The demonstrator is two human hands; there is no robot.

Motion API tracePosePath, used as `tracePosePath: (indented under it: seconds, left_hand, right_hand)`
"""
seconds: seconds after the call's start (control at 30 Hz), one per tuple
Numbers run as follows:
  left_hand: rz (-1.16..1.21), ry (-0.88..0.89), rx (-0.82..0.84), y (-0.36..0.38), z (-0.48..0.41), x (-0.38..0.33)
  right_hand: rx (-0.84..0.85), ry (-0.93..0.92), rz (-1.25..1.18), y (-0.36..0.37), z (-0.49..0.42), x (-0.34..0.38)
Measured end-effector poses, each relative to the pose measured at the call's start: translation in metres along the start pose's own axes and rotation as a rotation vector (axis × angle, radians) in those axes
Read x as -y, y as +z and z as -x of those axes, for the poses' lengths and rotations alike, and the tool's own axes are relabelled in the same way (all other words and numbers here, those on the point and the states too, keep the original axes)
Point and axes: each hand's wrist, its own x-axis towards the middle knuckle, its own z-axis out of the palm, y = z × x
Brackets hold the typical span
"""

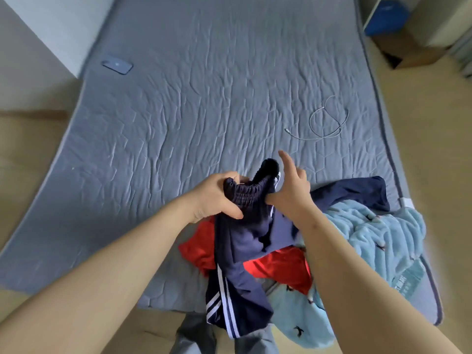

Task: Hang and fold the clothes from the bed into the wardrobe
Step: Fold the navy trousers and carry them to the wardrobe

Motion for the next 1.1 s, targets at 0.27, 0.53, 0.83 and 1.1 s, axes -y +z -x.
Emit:
tracePosePath:
  seconds: [0.27,0.53,0.83,1.1]
  left_hand:
    - [-0.082,0.218,-0.073,-0.049,0.050,-0.114]
    - [-0.307,0.280,-0.215,-0.082,0.097,-0.222]
    - [-0.512,0.507,-0.221,-0.115,0.163,-0.327]
    - [-0.884,0.561,-0.399,-0.132,0.205,-0.373]
  right_hand:
    - [0.081,-0.275,0.113,-0.089,0.026,0.105]
    - [-0.365,-0.425,-0.013,-0.168,0.069,0.194]
    - [-0.672,-0.713,-0.200,-0.224,0.116,0.284]
    - [-0.622,-0.952,-0.267,-0.249,0.151,0.340]
